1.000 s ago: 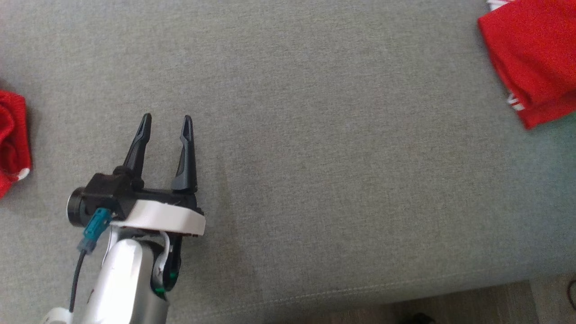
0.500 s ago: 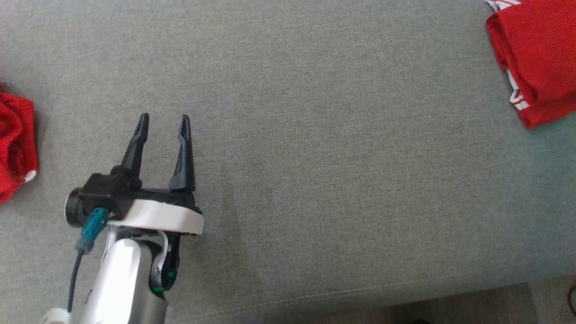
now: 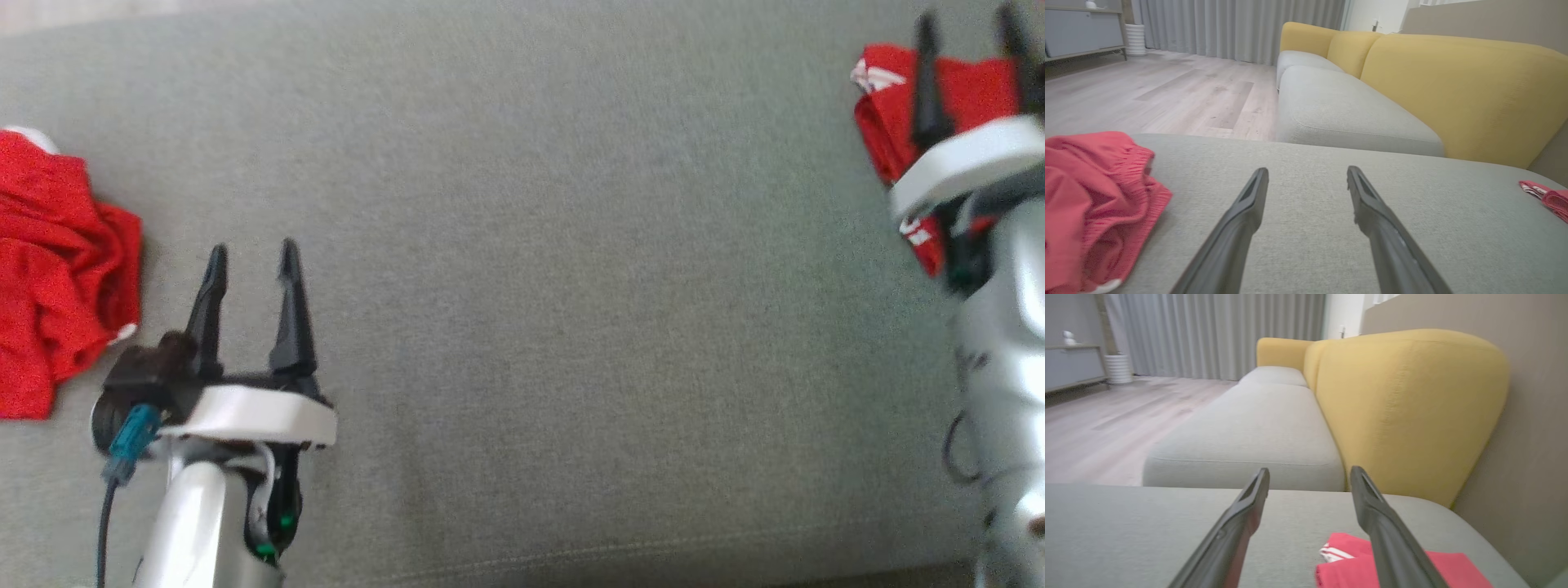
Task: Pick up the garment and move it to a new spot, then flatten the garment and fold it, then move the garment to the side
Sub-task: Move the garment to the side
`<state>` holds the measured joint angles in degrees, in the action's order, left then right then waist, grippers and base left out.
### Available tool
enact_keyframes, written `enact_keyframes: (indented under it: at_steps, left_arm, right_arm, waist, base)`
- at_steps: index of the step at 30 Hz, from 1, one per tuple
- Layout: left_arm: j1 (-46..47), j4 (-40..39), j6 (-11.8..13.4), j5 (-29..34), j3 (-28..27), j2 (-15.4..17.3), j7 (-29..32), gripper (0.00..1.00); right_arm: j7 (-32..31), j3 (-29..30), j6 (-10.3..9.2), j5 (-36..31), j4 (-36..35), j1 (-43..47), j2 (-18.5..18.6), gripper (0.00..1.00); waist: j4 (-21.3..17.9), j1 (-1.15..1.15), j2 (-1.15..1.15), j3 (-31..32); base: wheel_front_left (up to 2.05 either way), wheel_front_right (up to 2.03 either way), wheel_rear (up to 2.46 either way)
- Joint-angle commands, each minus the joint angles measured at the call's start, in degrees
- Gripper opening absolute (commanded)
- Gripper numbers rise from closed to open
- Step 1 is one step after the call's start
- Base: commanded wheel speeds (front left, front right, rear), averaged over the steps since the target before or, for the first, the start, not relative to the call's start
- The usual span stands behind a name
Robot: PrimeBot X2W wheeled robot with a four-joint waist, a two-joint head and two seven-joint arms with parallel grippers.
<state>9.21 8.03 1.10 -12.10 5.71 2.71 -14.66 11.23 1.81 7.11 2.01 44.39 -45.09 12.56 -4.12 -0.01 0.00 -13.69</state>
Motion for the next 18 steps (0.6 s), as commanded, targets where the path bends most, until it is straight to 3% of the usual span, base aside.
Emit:
enact_keyframes:
  at_steps: [1,8,18]
  left_arm:
    - [0.5,-1.5,0.4,-0.2,-2.3,0.3,-0.3,1.00]
    - [-2.0,0.8,0.7,-1.7,-3.9,0.2,-0.3,1.00]
    - [-3.8,4.5,1.4,-4.4,-1.1,0.2,-0.3,1.00]
  right_arm:
    - [0.0,-1.3,0.37,0.7,-2.3,0.1,-0.6,1.00]
    - [-1.6,-5.3,0.37,5.2,-9.0,9.3,-4.8,1.00]
    - [0.2,-5.9,0.37,4.0,-19.2,24.7,-9.3,1.00]
  waist:
    - [1.2,0.01,0.00,2.0]
    - [3.8,0.01,0.00,6.0]
    - [6.6,0.01,0.00,9.3]
  base:
    - [0.00,0.00,0.00]
    - [0.00,0.00,0.00]
    - [0.00,0.00,0.00]
